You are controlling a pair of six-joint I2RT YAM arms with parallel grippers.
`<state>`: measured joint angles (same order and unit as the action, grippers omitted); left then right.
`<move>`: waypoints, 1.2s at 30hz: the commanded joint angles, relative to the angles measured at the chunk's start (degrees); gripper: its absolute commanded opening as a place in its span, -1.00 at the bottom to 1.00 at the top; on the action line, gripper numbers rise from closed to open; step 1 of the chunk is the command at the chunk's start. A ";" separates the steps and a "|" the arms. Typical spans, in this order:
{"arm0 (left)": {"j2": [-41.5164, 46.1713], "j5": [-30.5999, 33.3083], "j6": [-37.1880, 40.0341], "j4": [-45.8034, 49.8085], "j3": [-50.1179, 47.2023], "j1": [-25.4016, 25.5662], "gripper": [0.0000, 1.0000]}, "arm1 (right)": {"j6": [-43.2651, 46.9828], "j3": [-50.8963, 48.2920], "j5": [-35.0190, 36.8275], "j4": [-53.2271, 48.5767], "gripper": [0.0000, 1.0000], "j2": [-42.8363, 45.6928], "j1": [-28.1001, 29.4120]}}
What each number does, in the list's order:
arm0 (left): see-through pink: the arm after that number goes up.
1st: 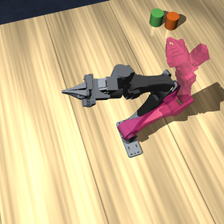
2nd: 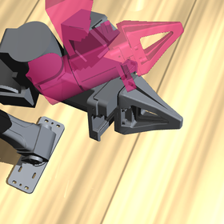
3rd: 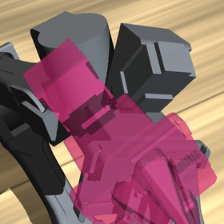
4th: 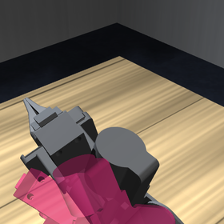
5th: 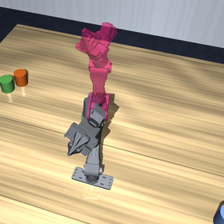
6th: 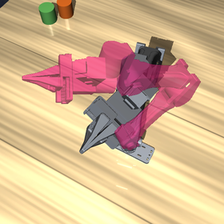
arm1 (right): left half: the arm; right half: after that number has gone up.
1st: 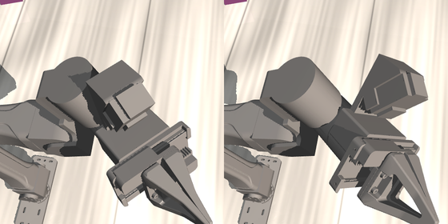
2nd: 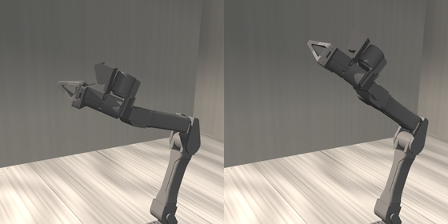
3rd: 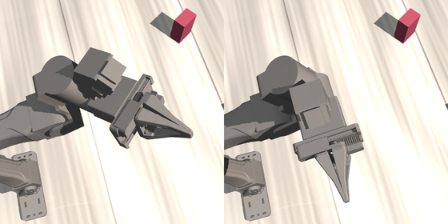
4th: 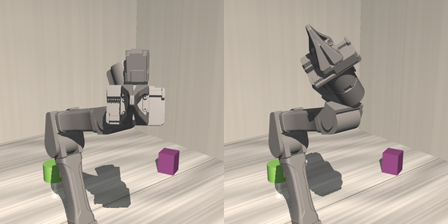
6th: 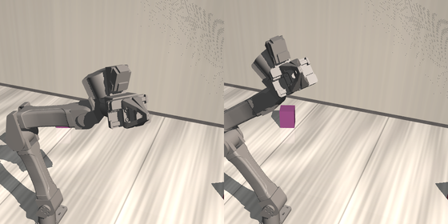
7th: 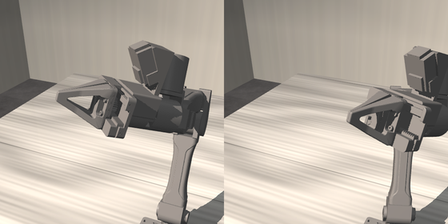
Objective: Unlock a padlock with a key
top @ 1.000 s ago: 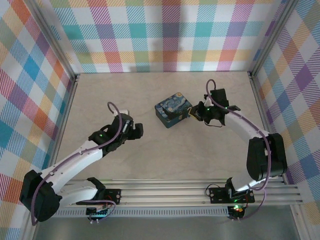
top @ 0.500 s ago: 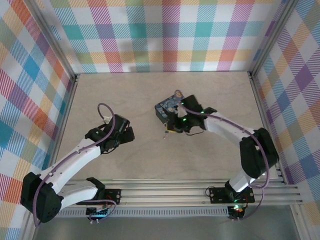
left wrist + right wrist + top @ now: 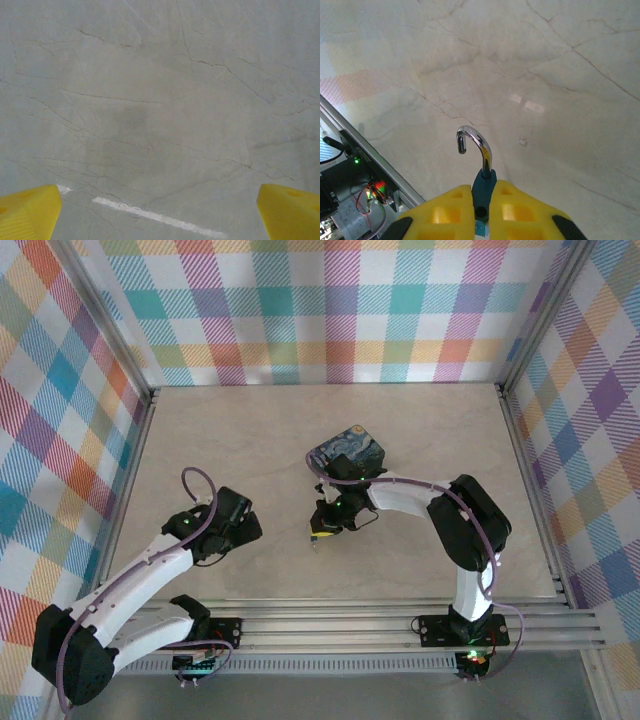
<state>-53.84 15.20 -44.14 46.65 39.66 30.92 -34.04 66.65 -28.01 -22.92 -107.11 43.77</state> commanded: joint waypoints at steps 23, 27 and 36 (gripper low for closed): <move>2.75 23.43 40.26 -13.30 5.85 -0.90 1.00 | 14.34 -6.53 43.51 -4.45 0.98 34.96 -11.59; 1.26 14.59 50.40 -25.24 1.73 -2.51 1.00 | 18.67 -17.52 50.98 6.57 0.99 43.75 -17.68; -0.32 0.80 44.23 -56.09 -13.70 -14.02 1.00 | 28.96 -41.69 52.50 37.37 0.99 46.79 -30.48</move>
<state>-53.80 21.39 1.37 4.32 28.77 20.08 -10.07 27.70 22.41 -0.49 -59.42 15.53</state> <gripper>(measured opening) 0.999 0.996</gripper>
